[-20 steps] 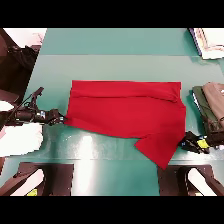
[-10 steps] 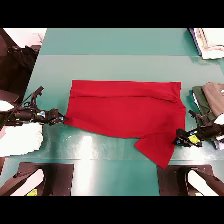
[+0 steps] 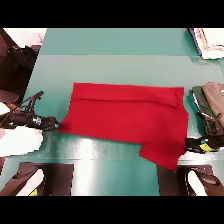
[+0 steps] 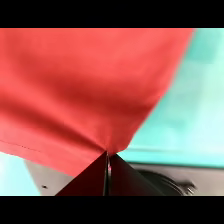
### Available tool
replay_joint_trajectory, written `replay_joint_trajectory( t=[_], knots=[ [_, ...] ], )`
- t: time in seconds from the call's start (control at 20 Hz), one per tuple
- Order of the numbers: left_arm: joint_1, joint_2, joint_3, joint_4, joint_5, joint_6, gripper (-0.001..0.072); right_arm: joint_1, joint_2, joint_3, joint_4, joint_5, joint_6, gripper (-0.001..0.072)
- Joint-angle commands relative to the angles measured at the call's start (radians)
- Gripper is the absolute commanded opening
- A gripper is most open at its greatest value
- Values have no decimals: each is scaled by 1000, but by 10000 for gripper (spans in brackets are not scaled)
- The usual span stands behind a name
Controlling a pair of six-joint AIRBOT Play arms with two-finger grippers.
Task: Fold the shirts.
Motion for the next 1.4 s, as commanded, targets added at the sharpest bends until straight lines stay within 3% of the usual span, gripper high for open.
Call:
replay_joint_trajectory(
  t=[0.0, 0.2, 0.4, 0.6, 0.85, 1.25, 1.3, 1.35],
  knots=[
    [0, 124, -58, 91, -87, -76, 23, 1, 137, 3, -46, 50, 3, 16],
    [0, 126, -24, -27, -6, -90, 23, 1, 138, 92, -23, -27, 5, 15],
    [0, 71, 71, -98, 134, -70, 23, 4, -48, 252, -6, -114, 7, 15],
    [0, -71, 167, -110, 202, -63, 23, 5, -256, 398, 59, -234, 6, 15],
    [-108, -306, 293, -137, 332, -11, 24, 76, -478, 558, 54, -261, 6, 15],
    [-147, -555, 512, -159, 436, -45, 26, 167, -753, 788, 56, -290, 10, 18],
    [-147, -559, 515, -185, 467, -46, 46, 169, -780, 819, 57, -290, 26, 20],
    [-147, -558, 517, -215, 494, -47, 321, 169, -803, 848, 64, -290, 44, 35]
  ],
)
